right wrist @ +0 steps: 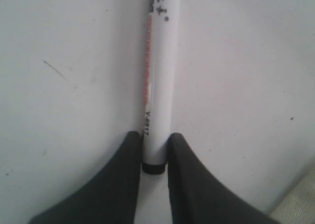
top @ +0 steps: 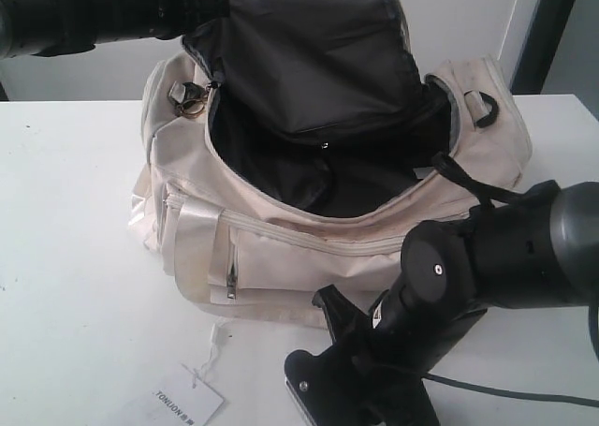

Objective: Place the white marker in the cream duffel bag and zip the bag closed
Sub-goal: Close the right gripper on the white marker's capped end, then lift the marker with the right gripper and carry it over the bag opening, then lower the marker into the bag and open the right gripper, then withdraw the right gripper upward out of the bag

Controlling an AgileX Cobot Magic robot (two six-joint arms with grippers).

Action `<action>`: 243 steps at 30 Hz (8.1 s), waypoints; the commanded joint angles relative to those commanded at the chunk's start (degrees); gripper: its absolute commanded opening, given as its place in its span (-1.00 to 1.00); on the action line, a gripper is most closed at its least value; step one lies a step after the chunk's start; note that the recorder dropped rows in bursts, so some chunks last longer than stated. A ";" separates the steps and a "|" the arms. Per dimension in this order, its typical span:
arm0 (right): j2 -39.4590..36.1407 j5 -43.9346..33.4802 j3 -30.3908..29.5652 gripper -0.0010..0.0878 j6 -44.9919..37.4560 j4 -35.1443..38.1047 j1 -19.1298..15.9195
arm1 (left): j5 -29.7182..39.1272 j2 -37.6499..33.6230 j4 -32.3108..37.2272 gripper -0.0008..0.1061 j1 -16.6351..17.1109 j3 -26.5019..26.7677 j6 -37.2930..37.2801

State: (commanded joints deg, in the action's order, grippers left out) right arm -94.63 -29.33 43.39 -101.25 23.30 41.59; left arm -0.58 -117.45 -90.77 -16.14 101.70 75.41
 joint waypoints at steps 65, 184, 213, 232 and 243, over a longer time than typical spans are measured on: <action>20.58 26.63 0.54 -0.98 45.66 0.00 -2.92 | -0.44 0.00 0.00 -0.99 0.00 0.00 0.00; -0.64 -7.77 30.40 -0.28 90.08 -35.34 -18.75 | -1.15 0.00 1.76 -0.99 0.00 0.00 0.00; 7.86 -14.38 30.40 -0.98 90.08 -17.32 -18.75 | -1.15 0.00 1.87 -0.99 0.00 0.00 0.00; 7.86 -23.75 30.40 -0.98 93.78 -12.46 -18.75 | -1.15 0.00 1.87 -0.99 0.00 0.00 0.00; 7.86 -27.64 30.40 -0.98 93.78 -9.63 -18.75 | -1.15 0.00 1.87 -0.99 0.00 0.00 0.00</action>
State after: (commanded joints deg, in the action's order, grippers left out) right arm -86.77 -56.97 73.79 -7.47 13.67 22.84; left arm -1.73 -117.45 -88.90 -16.14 101.70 75.41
